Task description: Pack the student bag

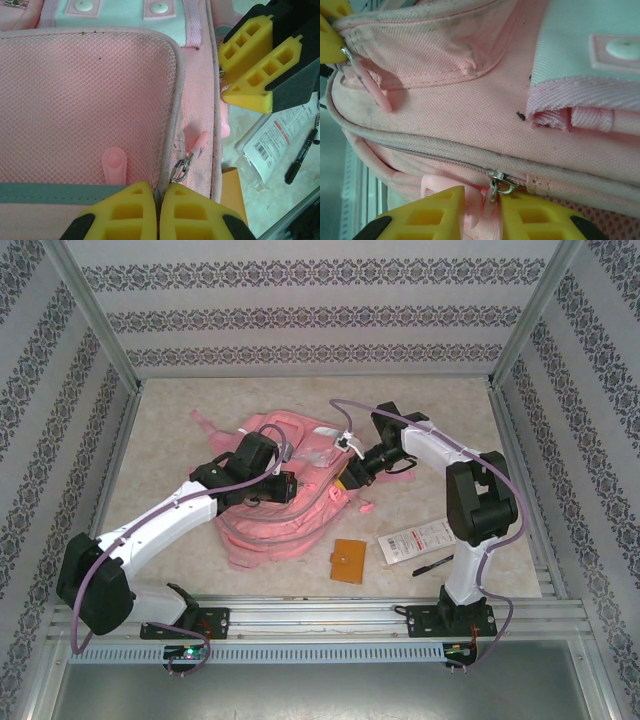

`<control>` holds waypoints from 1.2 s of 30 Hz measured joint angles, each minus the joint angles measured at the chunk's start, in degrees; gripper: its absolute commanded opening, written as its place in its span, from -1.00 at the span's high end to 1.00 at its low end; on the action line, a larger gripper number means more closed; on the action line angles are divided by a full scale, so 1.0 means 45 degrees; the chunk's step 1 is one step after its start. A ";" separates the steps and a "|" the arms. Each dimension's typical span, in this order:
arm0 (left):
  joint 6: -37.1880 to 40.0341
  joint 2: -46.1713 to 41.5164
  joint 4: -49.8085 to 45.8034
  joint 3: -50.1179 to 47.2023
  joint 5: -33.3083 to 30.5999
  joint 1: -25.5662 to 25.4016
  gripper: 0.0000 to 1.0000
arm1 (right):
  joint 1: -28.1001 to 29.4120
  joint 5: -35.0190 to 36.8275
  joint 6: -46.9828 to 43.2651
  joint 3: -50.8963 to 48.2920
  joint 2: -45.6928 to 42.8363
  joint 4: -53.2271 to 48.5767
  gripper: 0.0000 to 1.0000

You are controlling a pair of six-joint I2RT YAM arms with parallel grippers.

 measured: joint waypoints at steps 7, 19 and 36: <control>0.0000 -0.0068 0.0019 -0.0039 0.0000 0.0005 1.00 | 0.0058 0.0151 -0.0155 -0.0005 0.0000 0.0092 0.70; -0.0092 -0.0257 0.0335 -0.0301 -0.0146 0.0000 1.00 | 0.0049 0.0636 0.0860 -0.0243 -0.0447 0.0714 1.00; -0.0670 -0.0102 0.1059 -0.0797 0.0160 0.0000 1.00 | 0.0894 0.3385 -0.0393 0.0763 -0.1219 -0.1991 1.00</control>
